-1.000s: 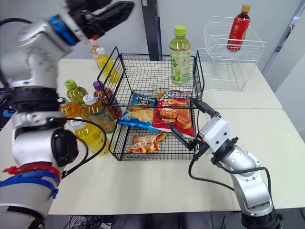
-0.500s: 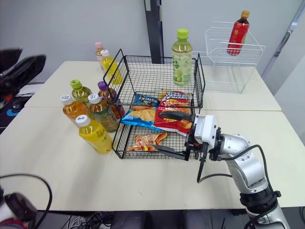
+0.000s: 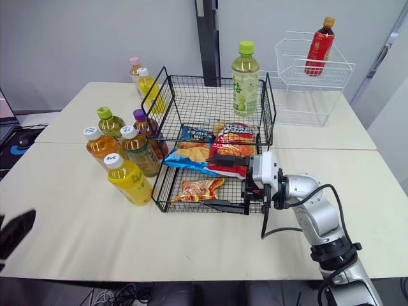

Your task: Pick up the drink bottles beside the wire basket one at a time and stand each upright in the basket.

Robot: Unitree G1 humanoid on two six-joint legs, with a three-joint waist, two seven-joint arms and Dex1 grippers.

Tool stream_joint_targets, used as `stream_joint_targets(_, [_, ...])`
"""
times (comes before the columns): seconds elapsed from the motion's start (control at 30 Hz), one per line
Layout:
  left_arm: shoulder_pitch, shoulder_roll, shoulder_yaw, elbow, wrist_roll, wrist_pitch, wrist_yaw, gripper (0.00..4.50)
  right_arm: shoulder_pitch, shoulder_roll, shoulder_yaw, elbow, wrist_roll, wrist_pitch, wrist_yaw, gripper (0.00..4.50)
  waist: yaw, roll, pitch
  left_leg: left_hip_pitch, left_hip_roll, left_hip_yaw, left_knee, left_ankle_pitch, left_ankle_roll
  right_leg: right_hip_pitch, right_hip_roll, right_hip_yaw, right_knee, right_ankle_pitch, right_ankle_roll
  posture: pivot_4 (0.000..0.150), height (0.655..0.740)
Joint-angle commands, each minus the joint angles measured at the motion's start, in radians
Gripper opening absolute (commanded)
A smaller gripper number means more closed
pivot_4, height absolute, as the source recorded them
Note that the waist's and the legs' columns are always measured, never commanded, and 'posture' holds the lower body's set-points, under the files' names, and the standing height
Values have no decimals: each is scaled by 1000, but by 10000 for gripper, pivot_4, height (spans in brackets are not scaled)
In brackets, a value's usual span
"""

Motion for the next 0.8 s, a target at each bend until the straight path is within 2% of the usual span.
stream_joint_targets(0.03, [65,-13,-25,-9,-11,-102,-10,44724,-4,7,-20,-24,14,-15,2,45000,-3,1,0,0,0,1,-1,-1,0,0,0,1,-1,0,1,1500,7400])
stream_joint_targets(0.13, [57,38,-63,16,4,-165,21,44724,1,12,-19,-32,11,-13,-6,45000,0,-1,-1,-1,0,1,-6,-3,1,0,0,1,-8,1,2,1500,7400])
stream_joint_targets(0.37, [-72,201,-204,82,33,-242,113,44724,11,20,-19,-47,-1,-16,-29,45000,22,-3,-2,-1,0,0,-9,-3,0,0,1,-2,-8,-1,0,1500,7400])
stream_joint_targets(0.5, [-229,317,-347,199,139,-307,145,44724,26,18,-19,-74,-8,-12,-51,45000,28,-3,-2,0,0,0,-9,-3,0,0,1,-1,-8,0,2,1500,7400])
stream_joint_targets(0.8, [-536,391,-648,432,342,-426,171,44724,53,5,-22,-113,-23,-8,-91,45000,30,-3,-2,-2,1,1,-10,-3,0,0,1,-2,-8,0,2,1500,7400])
